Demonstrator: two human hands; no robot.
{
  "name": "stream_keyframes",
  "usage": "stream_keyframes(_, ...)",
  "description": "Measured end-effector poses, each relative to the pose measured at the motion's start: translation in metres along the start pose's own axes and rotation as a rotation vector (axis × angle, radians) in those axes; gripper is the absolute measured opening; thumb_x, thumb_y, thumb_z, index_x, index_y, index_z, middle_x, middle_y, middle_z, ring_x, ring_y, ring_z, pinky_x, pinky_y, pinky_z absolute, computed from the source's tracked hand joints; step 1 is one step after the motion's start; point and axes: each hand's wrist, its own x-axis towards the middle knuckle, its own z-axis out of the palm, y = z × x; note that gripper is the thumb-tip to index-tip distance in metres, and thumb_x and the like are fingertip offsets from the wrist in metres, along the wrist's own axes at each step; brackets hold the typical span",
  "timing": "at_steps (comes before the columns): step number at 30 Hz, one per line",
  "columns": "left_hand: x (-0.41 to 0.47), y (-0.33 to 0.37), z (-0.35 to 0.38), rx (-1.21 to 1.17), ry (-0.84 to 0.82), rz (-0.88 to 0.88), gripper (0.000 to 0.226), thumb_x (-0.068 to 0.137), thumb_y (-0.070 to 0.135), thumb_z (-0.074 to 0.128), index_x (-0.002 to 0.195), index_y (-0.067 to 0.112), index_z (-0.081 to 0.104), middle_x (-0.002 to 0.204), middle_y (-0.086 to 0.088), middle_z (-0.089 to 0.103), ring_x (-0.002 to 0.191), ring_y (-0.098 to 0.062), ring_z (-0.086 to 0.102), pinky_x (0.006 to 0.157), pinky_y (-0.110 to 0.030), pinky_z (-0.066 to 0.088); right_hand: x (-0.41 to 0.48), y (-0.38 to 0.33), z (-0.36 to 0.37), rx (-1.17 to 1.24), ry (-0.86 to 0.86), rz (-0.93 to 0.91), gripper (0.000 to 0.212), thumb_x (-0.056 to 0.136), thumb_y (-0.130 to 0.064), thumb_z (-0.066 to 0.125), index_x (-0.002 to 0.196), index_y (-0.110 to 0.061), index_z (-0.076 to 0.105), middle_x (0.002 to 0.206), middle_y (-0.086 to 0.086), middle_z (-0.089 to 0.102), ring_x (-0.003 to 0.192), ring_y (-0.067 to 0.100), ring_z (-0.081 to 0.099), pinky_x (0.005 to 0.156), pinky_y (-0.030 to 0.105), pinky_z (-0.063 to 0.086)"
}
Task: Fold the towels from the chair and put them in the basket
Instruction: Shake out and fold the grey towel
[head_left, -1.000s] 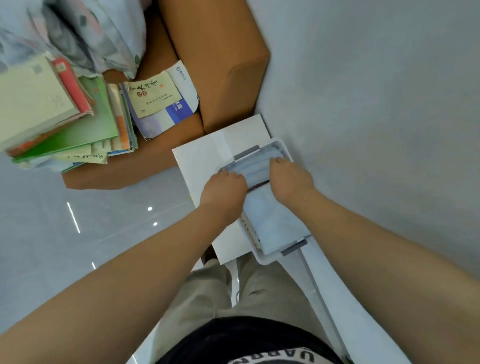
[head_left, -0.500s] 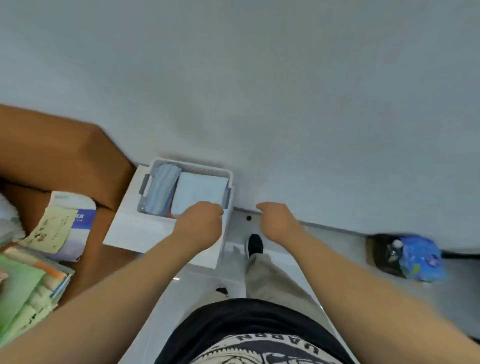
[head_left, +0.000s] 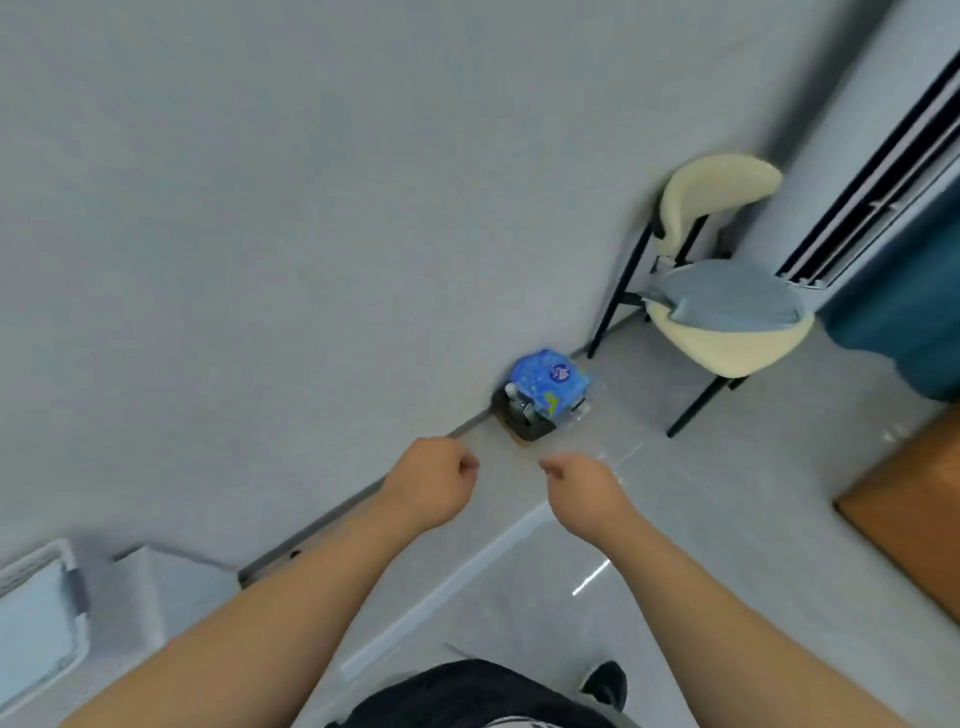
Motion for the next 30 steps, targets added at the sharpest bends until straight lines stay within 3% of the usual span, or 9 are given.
stream_keyframes(6, 0.084, 0.220, 0.071, -0.096, -0.168, 0.083, 0.023, 0.093, 0.022, 0.060, 0.108, 0.020, 0.077, 0.104, 0.001, 0.076, 0.102, -0.015, 0.068, 0.091, -0.022, 0.049, -0.025, 0.189, -0.141, 0.133, 0.147, 0.219, 0.040, 0.104, -0.016, 0.040, 0.139, -0.019, 0.058, 0.143, 0.002, 0.057, 0.131, 0.022, 0.053, 0.109, 0.030, 0.039)
stream_keyframes(10, 0.148, 0.323, 0.111, -0.138, -0.252, 0.117, 0.020, 0.091, 0.022, 0.060, 0.102, 0.023, 0.078, 0.092, 0.001, 0.076, 0.092, -0.017, 0.071, 0.087, -0.030, 0.055, -0.009, 0.274, -0.209, 0.195, 0.197, 0.278, 0.040, 0.103, -0.013, 0.041, 0.139, -0.016, 0.058, 0.144, 0.003, 0.056, 0.133, 0.022, 0.051, 0.109, 0.028, 0.036)
stream_keyframes(13, 0.200, 0.385, 0.136, -0.139, -0.294, 0.151, 0.021, 0.093, 0.020, 0.058, 0.098, 0.014, 0.078, 0.093, -0.005, 0.076, 0.090, -0.020, 0.070, 0.087, -0.032, 0.055, 0.013, 0.328, -0.252, 0.201, 0.210, 0.294, 0.040, 0.103, -0.013, 0.040, 0.140, -0.016, 0.058, 0.144, 0.002, 0.057, 0.133, 0.022, 0.051, 0.109, 0.028, 0.038)
stream_keyframes(17, 0.290, 0.447, 0.171, -0.174, -0.295, 0.136, 0.023, 0.090, 0.017, 0.056, 0.086, 0.004, 0.075, 0.083, -0.008, 0.075, 0.079, -0.021, 0.070, 0.079, -0.035, 0.058, 0.064, 0.399, -0.315, 0.145, 0.199, 0.307, 0.040, 0.104, -0.015, 0.039, 0.140, -0.017, 0.057, 0.144, 0.000, 0.056, 0.133, 0.022, 0.051, 0.110, 0.030, 0.039)
stream_keyframes(20, 0.369, 0.479, 0.200, -0.140, -0.307, 0.121, 0.022, 0.086, 0.017, 0.053, 0.069, 0.010, 0.066, 0.070, -0.008, 0.068, 0.064, -0.018, 0.059, 0.075, -0.041, 0.056, 0.112, 0.451, -0.366, 0.104, 0.170, 0.319, 0.040, 0.105, -0.019, 0.038, 0.140, -0.020, 0.057, 0.144, 0.000, 0.057, 0.134, 0.024, 0.051, 0.113, 0.034, 0.038)
stream_keyframes(23, 0.440, 0.510, 0.216, -0.117, -0.321, 0.045, 0.023, 0.084, 0.016, 0.050, 0.068, 0.007, 0.065, 0.075, -0.013, 0.070, 0.065, -0.019, 0.061, 0.067, -0.035, 0.055, 0.153, 0.497, -0.419, 0.053, 0.110, 0.331, 0.038, 0.105, -0.024, 0.040, 0.138, -0.023, 0.059, 0.140, -0.002, 0.060, 0.130, 0.021, 0.054, 0.111, 0.032, 0.040)
stream_keyframes(27, 0.518, 0.556, 0.226, -0.112, -0.369, -0.017, 0.023, 0.077, 0.008, 0.050, 0.067, 0.013, 0.070, 0.073, -0.005, 0.068, 0.067, -0.025, 0.061, 0.064, -0.031, 0.055, 0.211, 0.551, -0.483, -0.005, 0.060, 0.338, 0.037, 0.102, -0.025, 0.045, 0.133, -0.023, 0.063, 0.135, -0.001, 0.064, 0.126, 0.020, 0.058, 0.107, 0.030, 0.043)
stream_keyframes(30, 0.561, 0.587, 0.229, -0.171, -0.367, -0.065, 0.024, 0.082, 0.009, 0.053, 0.071, 0.018, 0.071, 0.082, -0.001, 0.068, 0.077, -0.022, 0.065, 0.073, -0.028, 0.056, 0.260, 0.575, -0.521, -0.009, 0.010, 0.326, 0.036, 0.101, -0.021, 0.046, 0.132, -0.021, 0.065, 0.134, 0.002, 0.065, 0.125, 0.022, 0.058, 0.105, 0.028, 0.042)
